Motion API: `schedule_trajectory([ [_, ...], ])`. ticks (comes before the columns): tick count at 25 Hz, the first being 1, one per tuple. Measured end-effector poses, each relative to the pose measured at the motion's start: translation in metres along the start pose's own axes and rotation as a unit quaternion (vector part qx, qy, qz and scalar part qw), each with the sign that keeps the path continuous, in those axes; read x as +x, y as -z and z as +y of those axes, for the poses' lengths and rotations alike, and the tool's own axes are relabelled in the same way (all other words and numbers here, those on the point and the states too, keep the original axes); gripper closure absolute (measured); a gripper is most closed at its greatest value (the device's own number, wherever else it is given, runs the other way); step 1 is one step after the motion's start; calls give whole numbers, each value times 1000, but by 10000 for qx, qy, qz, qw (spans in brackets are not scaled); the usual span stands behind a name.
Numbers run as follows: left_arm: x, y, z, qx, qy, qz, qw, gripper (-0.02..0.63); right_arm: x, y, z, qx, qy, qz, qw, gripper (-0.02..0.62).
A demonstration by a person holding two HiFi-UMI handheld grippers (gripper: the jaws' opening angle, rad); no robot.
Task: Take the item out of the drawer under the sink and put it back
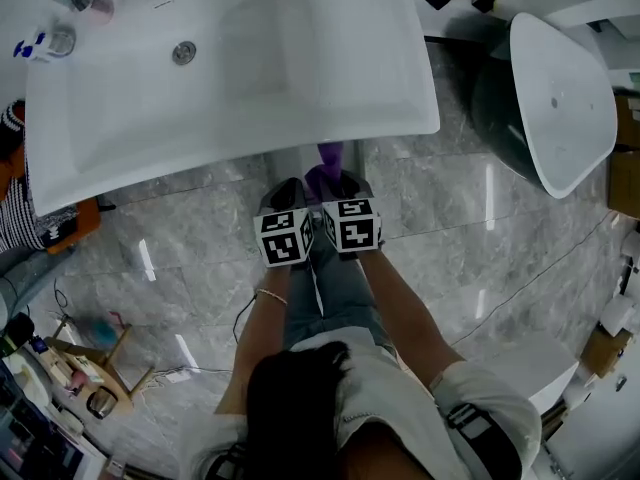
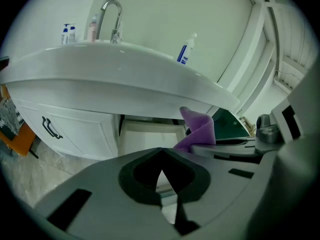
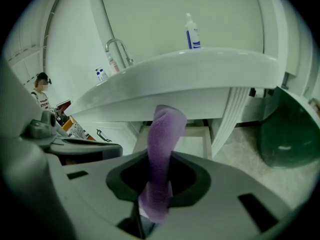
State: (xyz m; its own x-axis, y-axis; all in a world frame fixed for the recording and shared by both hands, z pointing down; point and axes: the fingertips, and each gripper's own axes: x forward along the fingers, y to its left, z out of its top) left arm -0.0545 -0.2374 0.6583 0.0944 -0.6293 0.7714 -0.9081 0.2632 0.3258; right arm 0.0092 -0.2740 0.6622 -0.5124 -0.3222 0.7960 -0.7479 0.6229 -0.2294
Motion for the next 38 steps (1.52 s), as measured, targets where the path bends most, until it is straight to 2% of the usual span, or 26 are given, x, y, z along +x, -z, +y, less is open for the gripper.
schedule_trajectory([
  [11,50,3,26,-28,-29,236,9997,603,61,6,-23,318,59,63,9995,502],
  [19,83,18,42,-274,-155,522,9981,603,103,32,-36,609,34,579,9965,502],
  [22,93,22,44,-296,-206,602,9975,603,118,36,-41,580,24,791,9952,502],
  [33,122,42,47,-546,-238,857,9945,603,147,47,-49,542,-39,832,9950,499],
  [38,125,48,50,-623,-272,908,9935,603,152,54,-51,490,-67,1016,9936,494],
])
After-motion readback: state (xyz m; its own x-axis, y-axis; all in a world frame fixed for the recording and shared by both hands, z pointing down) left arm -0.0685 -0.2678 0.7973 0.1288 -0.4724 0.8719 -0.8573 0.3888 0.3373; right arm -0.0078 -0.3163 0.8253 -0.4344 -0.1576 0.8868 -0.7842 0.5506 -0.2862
